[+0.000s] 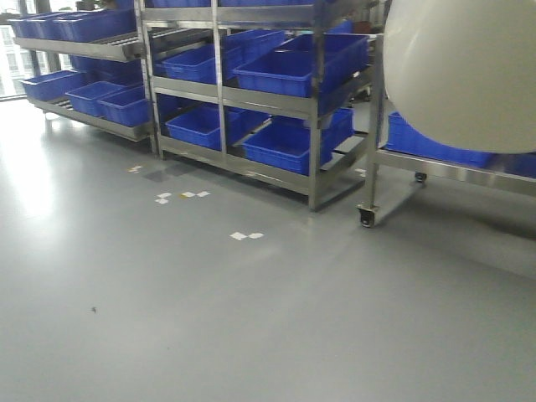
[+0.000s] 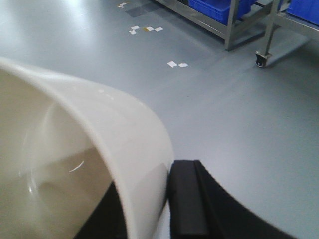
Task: Move white bin to right shelf second layer
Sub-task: 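Drive the base past the racks of blue crates holding the bin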
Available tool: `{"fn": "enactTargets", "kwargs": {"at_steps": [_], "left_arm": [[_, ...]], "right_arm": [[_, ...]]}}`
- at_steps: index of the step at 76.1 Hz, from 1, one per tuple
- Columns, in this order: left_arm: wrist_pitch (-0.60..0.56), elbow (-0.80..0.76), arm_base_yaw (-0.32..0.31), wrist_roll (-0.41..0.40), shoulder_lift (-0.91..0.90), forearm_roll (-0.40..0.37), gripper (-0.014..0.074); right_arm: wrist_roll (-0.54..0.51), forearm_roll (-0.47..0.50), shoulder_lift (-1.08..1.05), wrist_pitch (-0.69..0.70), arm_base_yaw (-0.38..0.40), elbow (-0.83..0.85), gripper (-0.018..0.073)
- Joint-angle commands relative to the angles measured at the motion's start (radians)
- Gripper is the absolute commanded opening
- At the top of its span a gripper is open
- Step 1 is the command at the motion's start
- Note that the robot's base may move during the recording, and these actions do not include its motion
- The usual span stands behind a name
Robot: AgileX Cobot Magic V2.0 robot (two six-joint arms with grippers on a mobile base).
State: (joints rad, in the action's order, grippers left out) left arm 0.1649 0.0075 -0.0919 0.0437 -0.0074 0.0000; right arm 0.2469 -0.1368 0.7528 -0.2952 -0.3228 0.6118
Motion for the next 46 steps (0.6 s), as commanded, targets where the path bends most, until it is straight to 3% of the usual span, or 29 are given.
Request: {"fn": "enactTargets", "kwargs": {"at_steps": [1, 46], "left_arm": [[-0.087, 0.037, -0.006, -0.005, -0.014, 0.0, 0.0085], [-0.087, 0.037, -0.006, -0.005, -0.014, 0.0, 0.0085]], "right_arm": [[0.0, -0.011, -0.006, 0.102, 0.007, 0.031, 0.0055], [0.0, -0.011, -0.006, 0.102, 0.007, 0.031, 0.0055]]}}
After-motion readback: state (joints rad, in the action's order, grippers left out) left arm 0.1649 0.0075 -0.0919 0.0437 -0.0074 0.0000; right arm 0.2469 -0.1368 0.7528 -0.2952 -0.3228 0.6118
